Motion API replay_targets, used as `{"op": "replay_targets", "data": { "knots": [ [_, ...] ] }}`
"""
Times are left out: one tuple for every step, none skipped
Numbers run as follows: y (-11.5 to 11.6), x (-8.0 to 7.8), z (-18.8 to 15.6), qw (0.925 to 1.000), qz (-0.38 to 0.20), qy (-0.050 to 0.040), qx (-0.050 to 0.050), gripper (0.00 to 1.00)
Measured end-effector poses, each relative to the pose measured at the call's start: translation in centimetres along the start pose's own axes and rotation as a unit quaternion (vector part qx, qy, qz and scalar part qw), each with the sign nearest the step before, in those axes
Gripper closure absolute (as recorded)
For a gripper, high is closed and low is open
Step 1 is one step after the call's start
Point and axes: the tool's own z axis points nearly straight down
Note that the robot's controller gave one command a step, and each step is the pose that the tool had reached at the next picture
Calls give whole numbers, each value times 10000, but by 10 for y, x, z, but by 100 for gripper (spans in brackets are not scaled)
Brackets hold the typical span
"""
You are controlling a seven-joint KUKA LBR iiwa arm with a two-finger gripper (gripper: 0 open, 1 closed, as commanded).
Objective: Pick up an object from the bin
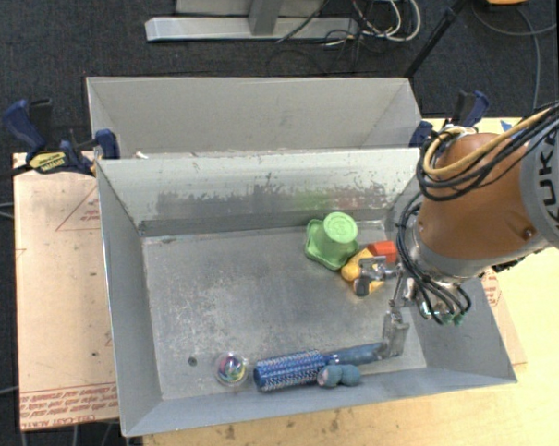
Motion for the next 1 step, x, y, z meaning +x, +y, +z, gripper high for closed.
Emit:
{"op": "replay_targets", "data": {
  "knots": [
    [16, -11, 117, 9969, 792, -29, -3, 0]
  ]
}}
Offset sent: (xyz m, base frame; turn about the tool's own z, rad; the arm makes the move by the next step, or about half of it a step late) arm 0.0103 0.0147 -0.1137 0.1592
